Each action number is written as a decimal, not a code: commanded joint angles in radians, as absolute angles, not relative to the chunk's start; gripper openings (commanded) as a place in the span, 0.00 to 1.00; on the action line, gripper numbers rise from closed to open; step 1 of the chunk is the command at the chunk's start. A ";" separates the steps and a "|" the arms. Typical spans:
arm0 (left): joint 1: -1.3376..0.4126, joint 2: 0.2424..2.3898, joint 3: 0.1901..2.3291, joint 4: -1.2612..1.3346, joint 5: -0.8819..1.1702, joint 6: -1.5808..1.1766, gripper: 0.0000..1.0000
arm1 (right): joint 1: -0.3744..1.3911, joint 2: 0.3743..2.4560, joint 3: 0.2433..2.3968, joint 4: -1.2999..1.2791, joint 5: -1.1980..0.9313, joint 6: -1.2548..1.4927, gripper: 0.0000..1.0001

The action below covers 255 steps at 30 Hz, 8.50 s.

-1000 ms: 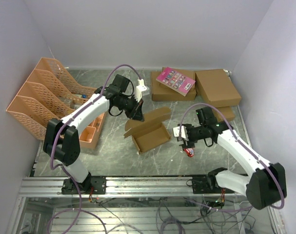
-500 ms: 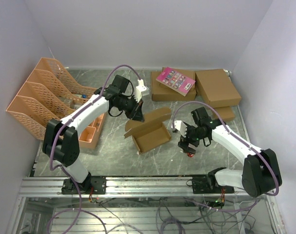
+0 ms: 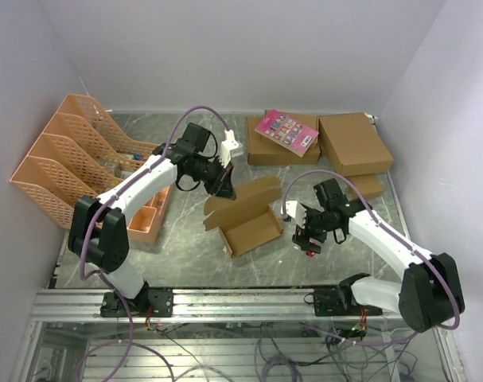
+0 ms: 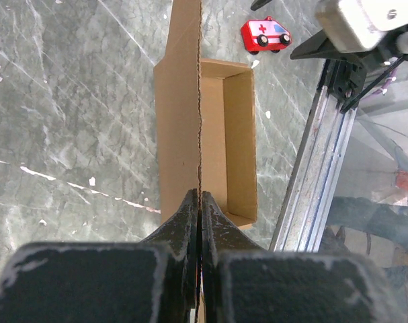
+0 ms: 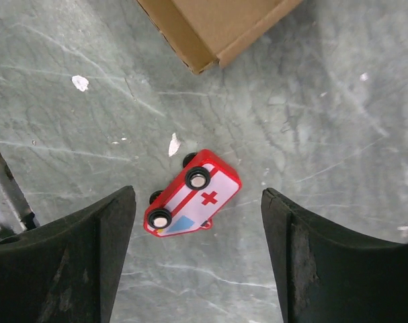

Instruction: Fold the paper box

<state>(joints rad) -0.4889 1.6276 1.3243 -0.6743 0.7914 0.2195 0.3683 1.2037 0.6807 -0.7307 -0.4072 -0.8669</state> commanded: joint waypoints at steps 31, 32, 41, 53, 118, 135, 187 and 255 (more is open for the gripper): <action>-0.486 1.586 1.304 -0.659 0.819 0.214 0.07 | 0.376 1.353 0.670 -0.681 -0.287 -0.755 0.24; -0.486 1.584 1.303 -0.658 0.818 0.214 0.07 | 0.376 1.359 0.675 -0.685 -0.286 -0.759 0.20; -0.486 1.587 1.304 -0.663 0.821 0.219 0.07 | 0.375 1.334 0.763 -0.736 -0.310 -0.854 0.08; -0.486 1.590 1.294 -0.657 0.814 0.219 0.07 | 0.377 1.245 0.943 -0.799 -0.548 -1.086 0.00; -0.486 1.601 1.270 -0.632 0.838 0.206 0.07 | 0.783 1.513 1.099 -0.712 -0.614 -1.246 0.56; -0.486 1.585 1.265 -0.571 0.880 0.131 0.07 | 0.333 1.207 0.730 -0.192 -0.732 -0.095 0.64; -0.485 1.637 1.316 -0.605 0.861 0.102 0.07 | 0.000 1.742 0.618 0.310 -1.110 0.526 0.49; -0.485 1.635 1.288 -0.502 0.849 -0.018 0.08 | 0.488 1.527 0.753 -0.127 -0.173 -0.122 0.11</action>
